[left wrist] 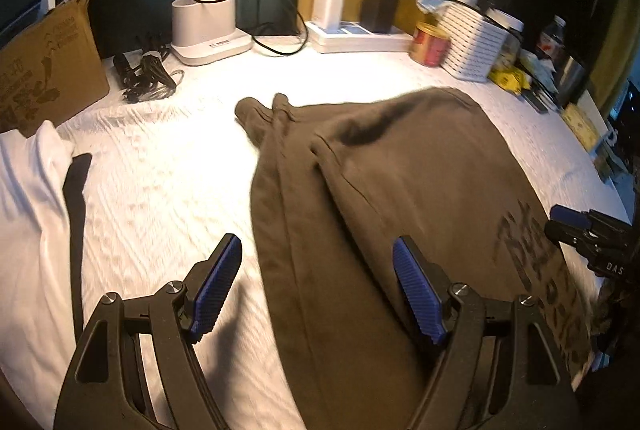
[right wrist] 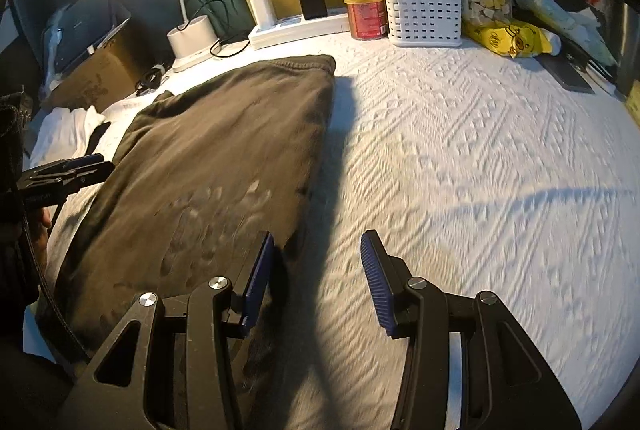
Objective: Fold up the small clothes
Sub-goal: 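Grasp the shirt end with both tools and lift it, then raise the held shirt end high with both tools, then lower the held shirt end onto the rest of the shirt with both tools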
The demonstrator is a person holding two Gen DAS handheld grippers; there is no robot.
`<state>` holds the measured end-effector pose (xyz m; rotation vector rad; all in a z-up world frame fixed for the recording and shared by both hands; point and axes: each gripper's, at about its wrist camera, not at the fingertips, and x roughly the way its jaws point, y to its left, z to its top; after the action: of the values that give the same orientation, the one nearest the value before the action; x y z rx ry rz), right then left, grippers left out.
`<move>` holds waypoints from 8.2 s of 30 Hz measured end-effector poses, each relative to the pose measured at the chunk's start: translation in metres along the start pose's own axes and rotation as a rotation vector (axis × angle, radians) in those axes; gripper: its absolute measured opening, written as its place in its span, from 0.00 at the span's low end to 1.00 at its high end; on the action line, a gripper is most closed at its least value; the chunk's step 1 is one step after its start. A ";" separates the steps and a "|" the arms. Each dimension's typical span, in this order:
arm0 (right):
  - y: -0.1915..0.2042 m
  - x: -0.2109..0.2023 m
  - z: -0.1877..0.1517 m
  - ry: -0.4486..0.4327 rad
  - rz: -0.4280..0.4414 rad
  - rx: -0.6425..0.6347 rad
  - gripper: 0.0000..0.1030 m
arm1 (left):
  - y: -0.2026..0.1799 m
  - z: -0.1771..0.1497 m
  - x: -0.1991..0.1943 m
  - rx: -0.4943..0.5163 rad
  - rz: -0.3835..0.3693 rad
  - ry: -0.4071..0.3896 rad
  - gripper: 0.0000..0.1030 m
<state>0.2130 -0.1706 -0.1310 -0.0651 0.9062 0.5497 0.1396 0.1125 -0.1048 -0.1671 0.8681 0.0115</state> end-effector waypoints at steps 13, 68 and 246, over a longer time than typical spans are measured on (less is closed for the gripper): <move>-0.008 0.030 0.041 -0.023 0.002 -0.006 0.47 | 0.006 0.031 0.041 0.023 -0.073 -0.004 0.75; 0.064 0.035 0.057 -0.087 0.108 -0.165 0.09 | -0.067 0.017 -0.013 0.216 -0.166 -0.106 0.16; 0.202 0.132 0.098 -0.010 0.265 -0.138 0.09 | 0.136 0.020 -0.005 -0.102 0.029 -0.026 0.15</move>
<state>0.2524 0.0868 -0.1353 -0.0679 0.8719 0.8585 0.1407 0.2503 -0.1074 -0.2493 0.8446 0.0851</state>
